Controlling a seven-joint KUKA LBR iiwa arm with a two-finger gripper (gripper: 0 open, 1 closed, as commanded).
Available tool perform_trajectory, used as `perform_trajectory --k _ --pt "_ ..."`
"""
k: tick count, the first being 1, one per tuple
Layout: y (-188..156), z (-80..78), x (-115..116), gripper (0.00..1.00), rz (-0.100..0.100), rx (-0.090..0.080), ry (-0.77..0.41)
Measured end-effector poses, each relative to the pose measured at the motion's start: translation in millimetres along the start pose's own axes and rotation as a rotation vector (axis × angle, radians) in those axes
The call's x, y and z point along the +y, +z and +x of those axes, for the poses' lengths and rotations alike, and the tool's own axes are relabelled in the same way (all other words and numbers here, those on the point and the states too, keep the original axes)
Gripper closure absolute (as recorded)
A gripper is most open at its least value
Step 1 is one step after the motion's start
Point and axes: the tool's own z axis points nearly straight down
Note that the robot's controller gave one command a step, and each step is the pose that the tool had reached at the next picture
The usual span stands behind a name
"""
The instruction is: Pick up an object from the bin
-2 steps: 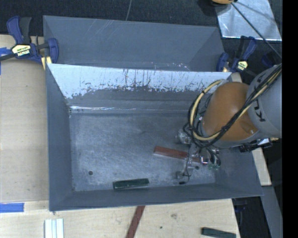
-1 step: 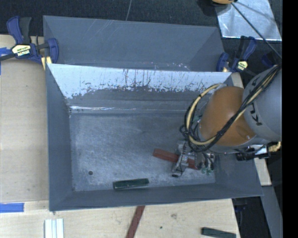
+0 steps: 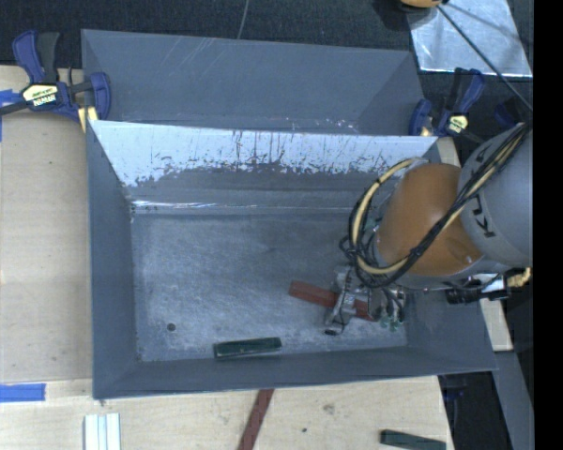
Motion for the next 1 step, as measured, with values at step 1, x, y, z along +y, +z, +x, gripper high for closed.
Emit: perform_trajectory --k 1 --pt "-2.9 1.2 -0.2 1.0 0.001 0.004 0.0"
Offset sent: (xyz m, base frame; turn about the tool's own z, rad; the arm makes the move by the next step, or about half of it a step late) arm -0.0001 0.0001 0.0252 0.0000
